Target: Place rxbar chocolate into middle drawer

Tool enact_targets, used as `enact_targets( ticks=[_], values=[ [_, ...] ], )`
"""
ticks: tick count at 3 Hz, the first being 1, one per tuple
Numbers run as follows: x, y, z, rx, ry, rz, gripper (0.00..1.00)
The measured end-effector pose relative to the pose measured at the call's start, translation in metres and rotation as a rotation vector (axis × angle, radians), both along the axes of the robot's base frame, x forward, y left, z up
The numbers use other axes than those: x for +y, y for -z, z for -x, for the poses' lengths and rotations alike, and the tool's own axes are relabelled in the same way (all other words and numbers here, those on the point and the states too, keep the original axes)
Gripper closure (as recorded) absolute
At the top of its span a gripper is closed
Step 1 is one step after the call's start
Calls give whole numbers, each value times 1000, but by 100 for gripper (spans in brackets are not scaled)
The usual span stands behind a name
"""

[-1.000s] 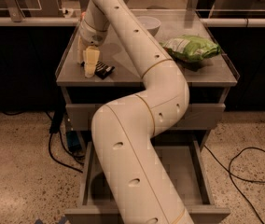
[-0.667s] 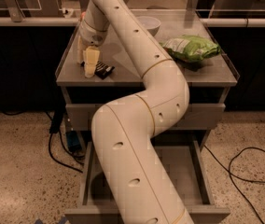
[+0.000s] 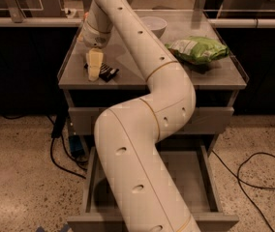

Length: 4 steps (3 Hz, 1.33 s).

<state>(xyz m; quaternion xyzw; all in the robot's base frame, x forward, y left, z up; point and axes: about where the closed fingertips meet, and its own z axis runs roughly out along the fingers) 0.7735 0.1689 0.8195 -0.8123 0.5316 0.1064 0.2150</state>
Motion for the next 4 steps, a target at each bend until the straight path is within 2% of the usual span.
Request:
enact_targets(
  ticks=[2, 3, 4],
  values=[
    [-6, -7, 6, 11, 1, 1, 0],
    [2, -11, 35, 116, -64, -80, 0],
    [8, -9, 30, 103, -56, -94, 0]
  ],
)
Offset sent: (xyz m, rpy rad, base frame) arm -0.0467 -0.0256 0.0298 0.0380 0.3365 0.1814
